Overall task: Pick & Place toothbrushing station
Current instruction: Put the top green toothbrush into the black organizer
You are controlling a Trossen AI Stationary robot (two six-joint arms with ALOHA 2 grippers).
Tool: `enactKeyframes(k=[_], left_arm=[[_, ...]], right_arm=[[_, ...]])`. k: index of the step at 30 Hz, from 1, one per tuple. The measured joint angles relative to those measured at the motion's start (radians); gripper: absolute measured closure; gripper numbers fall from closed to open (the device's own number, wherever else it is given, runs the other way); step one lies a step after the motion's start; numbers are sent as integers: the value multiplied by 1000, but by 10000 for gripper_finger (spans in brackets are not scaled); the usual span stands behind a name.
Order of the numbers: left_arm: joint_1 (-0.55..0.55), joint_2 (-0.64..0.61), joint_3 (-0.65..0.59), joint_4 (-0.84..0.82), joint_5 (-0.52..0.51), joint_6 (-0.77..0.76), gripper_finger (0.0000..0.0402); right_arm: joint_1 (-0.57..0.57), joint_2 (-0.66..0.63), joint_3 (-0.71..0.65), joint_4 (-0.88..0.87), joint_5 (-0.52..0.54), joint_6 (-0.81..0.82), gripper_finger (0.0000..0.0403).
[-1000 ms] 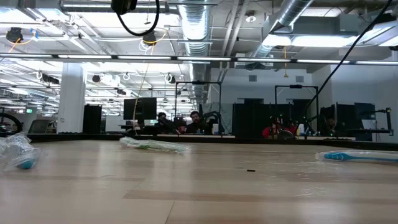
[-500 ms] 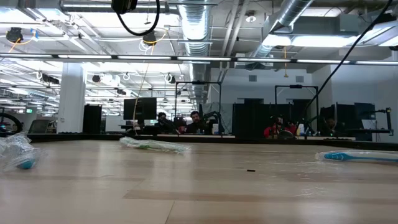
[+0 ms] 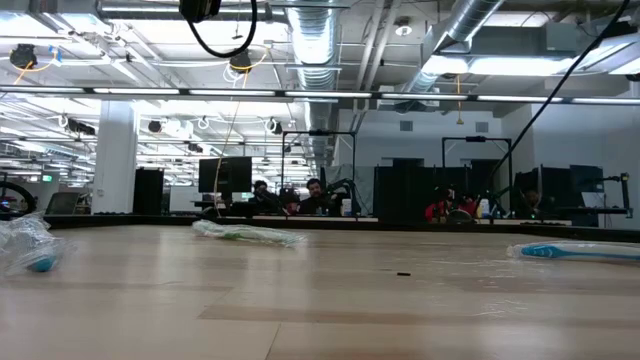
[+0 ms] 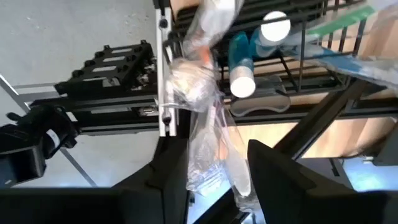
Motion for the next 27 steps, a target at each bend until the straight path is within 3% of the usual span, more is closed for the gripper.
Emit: enactKeyframes(k=[12,27], left_arm=[[0,0,0,0,3,11,227],[0,0,0,-8,3,16,227]], right_arm=[[-45,-10,72,0,28,-59,260],[-178,-160,82,30,141,-138,272]])
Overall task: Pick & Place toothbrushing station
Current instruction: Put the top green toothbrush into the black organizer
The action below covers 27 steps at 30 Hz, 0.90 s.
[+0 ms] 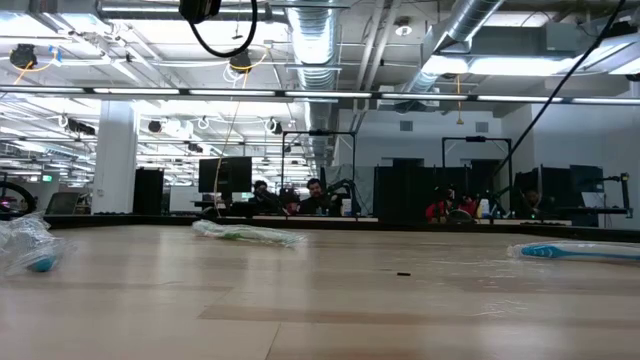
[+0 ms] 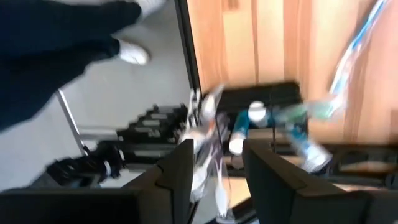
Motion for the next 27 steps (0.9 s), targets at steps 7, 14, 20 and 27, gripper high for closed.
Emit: enactKeyframes(k=[7,14,20,27], left_arm=[[22,0,0,-12,30,22,227],[84,0,0,-16,127,57,227],[149,0,0,-16,210,82,227],[227,0,0,-20,332,74,227]], right_arm=[[-98,-68,0,43,69,-72,268],[-210,-88,0,111,92,-176,265],[-299,-85,0,170,90,-264,261],[-412,-85,0,224,84,-348,264]])
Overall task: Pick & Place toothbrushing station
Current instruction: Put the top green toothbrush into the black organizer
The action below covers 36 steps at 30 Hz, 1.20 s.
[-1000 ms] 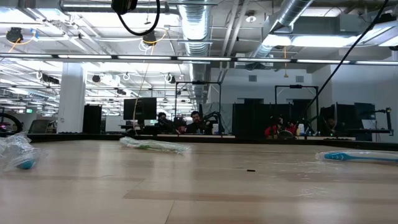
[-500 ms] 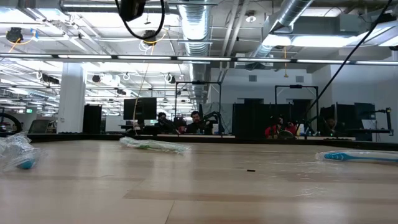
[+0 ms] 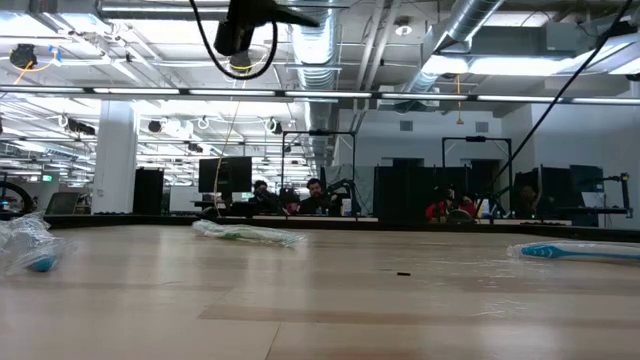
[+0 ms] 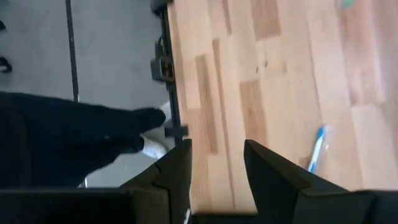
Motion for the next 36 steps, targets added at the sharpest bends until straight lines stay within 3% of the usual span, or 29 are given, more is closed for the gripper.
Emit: enactKeyframes(k=[5,10,18,25,36], left_arm=[[61,0,0,-80,108,-56,227],[118,0,0,-210,231,-98,227],[164,0,0,-339,266,-227,227],[189,6,0,-394,285,-401,227],[236,189,-2,-411,480,-567,227]], right_arm=[[-84,0,0,115,-10,-56,262],[-189,0,-1,286,-91,-109,266],[-311,0,-3,451,-179,-172,284],[-349,-4,-100,633,-325,-231,288],[-349,-35,-241,821,-485,-290,288]])
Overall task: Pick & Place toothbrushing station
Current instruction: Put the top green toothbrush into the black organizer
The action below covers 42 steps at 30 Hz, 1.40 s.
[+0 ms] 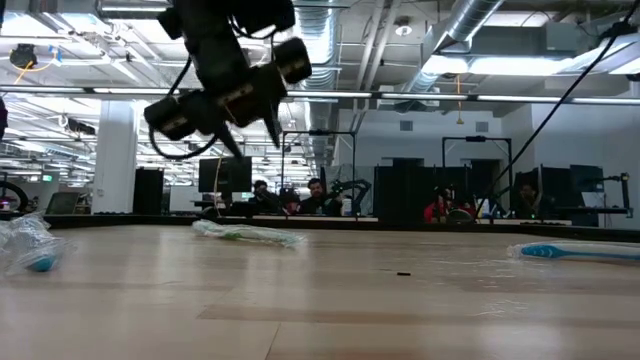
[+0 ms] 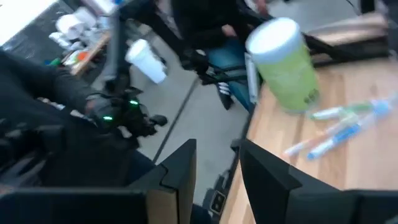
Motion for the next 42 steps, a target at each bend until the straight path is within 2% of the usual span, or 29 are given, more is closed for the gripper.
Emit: enactKeyframes(k=[4,7,11,15,20,26,42], left_arm=[[3,55,1,16,12,-61,227],[15,74,1,30,9,-94,227],[37,81,1,32,-1,-137,227],[69,81,2,21,1,-143,227],[98,99,2,11,33,-144,227],[112,182,2,23,97,-138,227],[144,239,2,16,83,-93,227]], right_arm=[[2,-108,-126,106,-16,-36,288],[-20,-227,-284,258,-76,-20,288],[-62,-352,-491,546,-116,130,288],[-99,-429,-598,740,-115,244,288],[-129,-460,-617,734,-112,254,288],[-126,-471,-615,708,-113,254,288],[-124,-456,-616,694,-112,273,288]])
